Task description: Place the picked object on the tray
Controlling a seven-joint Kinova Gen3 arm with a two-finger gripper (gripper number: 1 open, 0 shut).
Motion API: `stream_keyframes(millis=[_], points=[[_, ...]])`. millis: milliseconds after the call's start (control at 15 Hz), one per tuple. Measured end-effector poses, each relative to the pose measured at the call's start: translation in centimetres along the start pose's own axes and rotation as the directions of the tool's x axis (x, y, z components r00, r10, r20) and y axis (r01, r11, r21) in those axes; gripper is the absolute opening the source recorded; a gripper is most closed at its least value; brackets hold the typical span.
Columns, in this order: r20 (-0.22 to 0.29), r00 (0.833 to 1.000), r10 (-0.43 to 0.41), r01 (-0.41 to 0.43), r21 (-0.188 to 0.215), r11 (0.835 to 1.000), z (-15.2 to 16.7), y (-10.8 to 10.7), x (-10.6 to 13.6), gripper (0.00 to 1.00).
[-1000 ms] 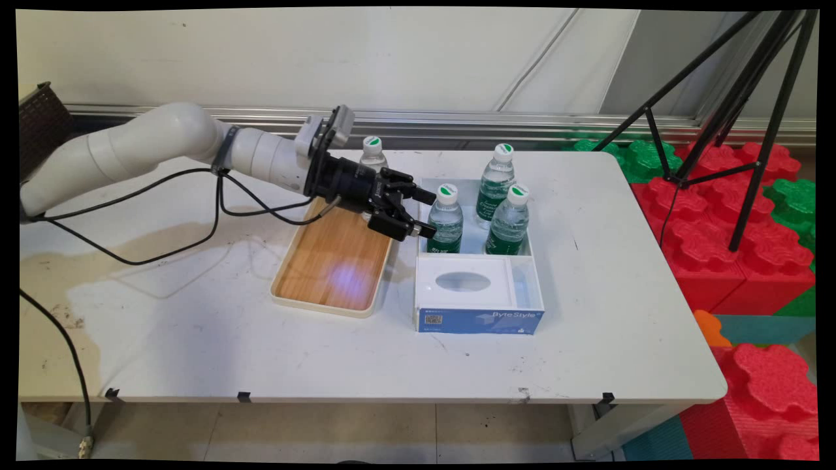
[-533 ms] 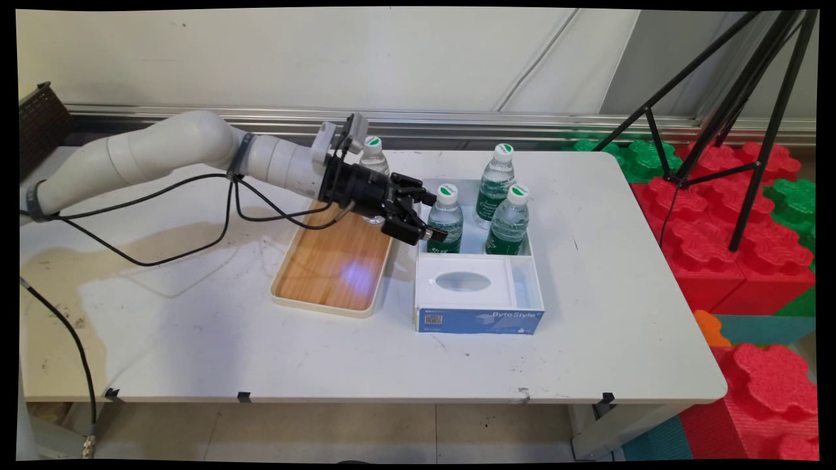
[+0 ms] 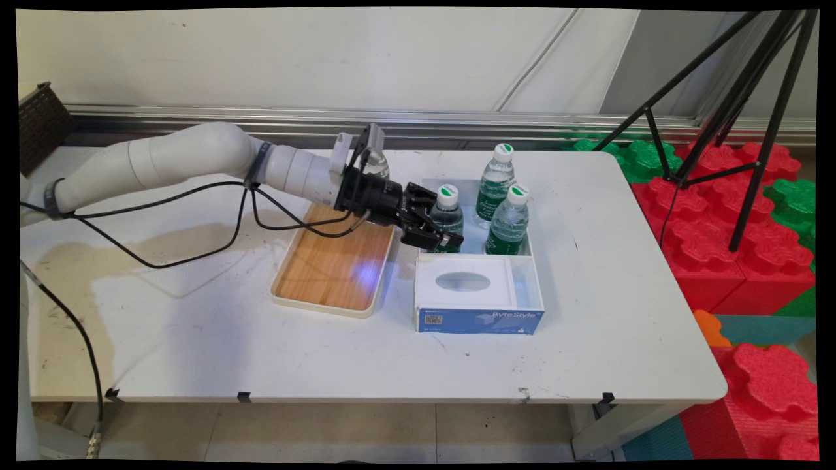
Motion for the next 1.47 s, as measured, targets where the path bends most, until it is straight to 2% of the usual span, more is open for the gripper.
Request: stream_keyframes(millis=[400,800,1200,1467], points=[[0.018,1.000,0.004,-0.004,0.007,1.000,0.7,-0.4,-0.7,0.00],[0.007,1.000,0.005,-0.005,-0.007,1.000,-0.7,-0.4,-0.2,0.00],[-0.039,0.999,0.012,-0.013,-0.026,1.000,-2.7,-0.2,1.9,0.00],[-0.088,0.996,0.010,-0.013,-0.029,0.999,-3.6,0.0,4.5,0.00]])
